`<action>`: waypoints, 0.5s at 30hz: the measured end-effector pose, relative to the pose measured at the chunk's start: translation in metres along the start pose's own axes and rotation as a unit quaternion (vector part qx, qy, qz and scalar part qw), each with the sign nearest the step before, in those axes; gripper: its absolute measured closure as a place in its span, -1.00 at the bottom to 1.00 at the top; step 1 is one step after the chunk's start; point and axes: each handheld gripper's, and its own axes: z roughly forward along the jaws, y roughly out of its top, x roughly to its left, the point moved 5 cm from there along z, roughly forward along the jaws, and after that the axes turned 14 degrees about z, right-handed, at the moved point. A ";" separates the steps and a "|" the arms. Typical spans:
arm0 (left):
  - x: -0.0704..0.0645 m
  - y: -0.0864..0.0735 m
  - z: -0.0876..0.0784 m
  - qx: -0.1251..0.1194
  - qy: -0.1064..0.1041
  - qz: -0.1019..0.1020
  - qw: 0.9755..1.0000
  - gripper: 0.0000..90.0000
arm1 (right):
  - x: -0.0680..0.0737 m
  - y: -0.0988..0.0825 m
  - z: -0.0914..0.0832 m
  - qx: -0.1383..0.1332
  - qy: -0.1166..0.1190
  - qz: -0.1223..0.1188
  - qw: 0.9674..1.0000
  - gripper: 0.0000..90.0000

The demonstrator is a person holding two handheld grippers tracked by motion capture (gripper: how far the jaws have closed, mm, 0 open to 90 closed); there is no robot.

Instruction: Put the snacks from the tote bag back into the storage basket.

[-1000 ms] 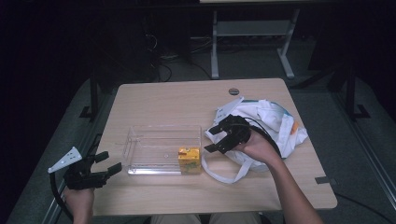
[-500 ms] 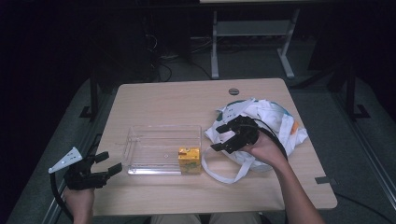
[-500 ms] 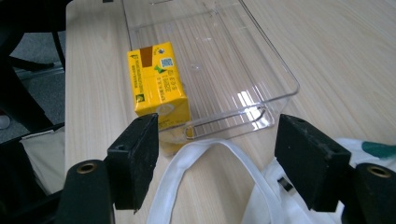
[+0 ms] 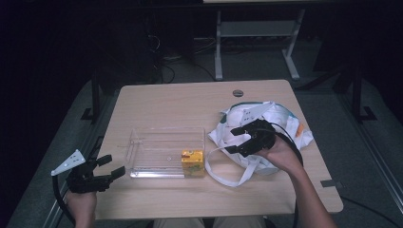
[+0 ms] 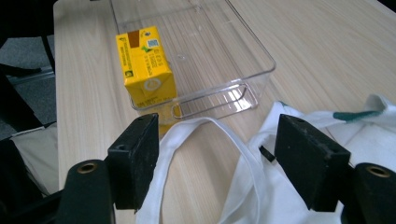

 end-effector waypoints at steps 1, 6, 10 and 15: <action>0.000 0.000 0.000 0.000 0.000 0.001 1.000 -0.72 | 0.000 -0.001 -0.001 0.000 -0.001 0.003 1.000 -0.33; 0.000 0.000 0.000 -0.001 0.000 0.001 1.000 -0.72 | -0.004 -0.008 -0.005 -0.001 -0.007 0.008 1.000 -0.32; 0.000 0.000 0.000 -0.001 0.001 0.001 1.000 -0.72 | -0.008 -0.014 -0.008 -0.006 -0.010 0.011 1.000 -0.32; 0.000 0.000 0.001 -0.002 0.000 0.001 1.000 -0.72 | -0.009 -0.020 -0.012 -0.010 -0.013 0.017 1.000 -0.32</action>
